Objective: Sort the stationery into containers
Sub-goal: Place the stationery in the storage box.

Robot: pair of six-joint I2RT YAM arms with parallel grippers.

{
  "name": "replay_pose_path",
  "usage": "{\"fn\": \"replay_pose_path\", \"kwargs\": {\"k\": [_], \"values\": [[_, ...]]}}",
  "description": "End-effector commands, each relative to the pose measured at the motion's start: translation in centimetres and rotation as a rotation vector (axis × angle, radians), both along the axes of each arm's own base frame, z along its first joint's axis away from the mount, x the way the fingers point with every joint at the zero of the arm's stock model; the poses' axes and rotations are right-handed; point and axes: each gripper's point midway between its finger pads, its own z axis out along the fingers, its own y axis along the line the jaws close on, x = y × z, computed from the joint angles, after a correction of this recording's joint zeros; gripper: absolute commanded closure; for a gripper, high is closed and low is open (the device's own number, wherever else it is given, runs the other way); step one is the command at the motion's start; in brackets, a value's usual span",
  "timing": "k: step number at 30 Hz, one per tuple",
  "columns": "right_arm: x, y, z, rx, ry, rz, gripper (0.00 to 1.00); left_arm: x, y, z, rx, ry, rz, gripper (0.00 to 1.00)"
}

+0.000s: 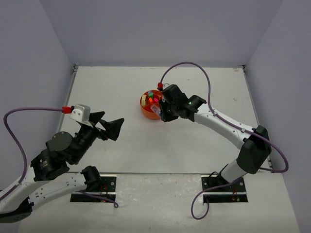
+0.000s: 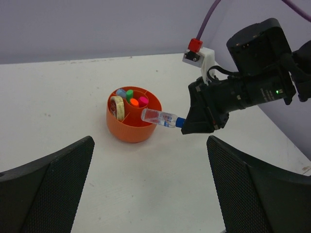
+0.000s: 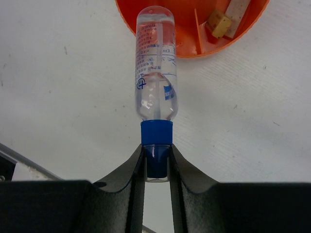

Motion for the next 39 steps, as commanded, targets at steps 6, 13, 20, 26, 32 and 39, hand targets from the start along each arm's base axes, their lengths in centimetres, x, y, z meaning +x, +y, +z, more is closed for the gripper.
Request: {"fn": "replay_pose_path", "kwargs": {"k": [6, 13, 20, 26, 32, 39], "values": [[2.1, 0.4, 1.1, -0.025, -0.022, 0.012, 1.00, 0.0, -0.5, -1.4, 0.019, 0.000, -0.020, 0.00], [2.3, 0.1, 0.5, -0.062, -0.008, 0.013, 1.00, 0.1, -0.6, -1.9, 0.028, 0.004, -0.017, 0.00], [2.7, 0.1, -0.4, -0.100, 0.020, 0.024, 0.96, 0.4, -0.8, -2.3, 0.047, 0.006, -0.013, 0.00], [3.3, 0.4, -0.5, -0.113, 0.020, 0.020, 0.80, 0.3, -0.6, -2.1, 0.039, -0.001, -0.007, 0.00], [4.1, 0.6, 0.1, -0.111, 0.008, 0.010, 0.65, 0.2, -0.2, -2.0, 0.037, -0.007, -0.002, 0.00], [5.1, 0.7, 0.8, -0.117, -0.008, -0.001, 0.55, 0.2, -0.4, -2.2, 0.038, -0.004, -0.006, 0.00]]}}
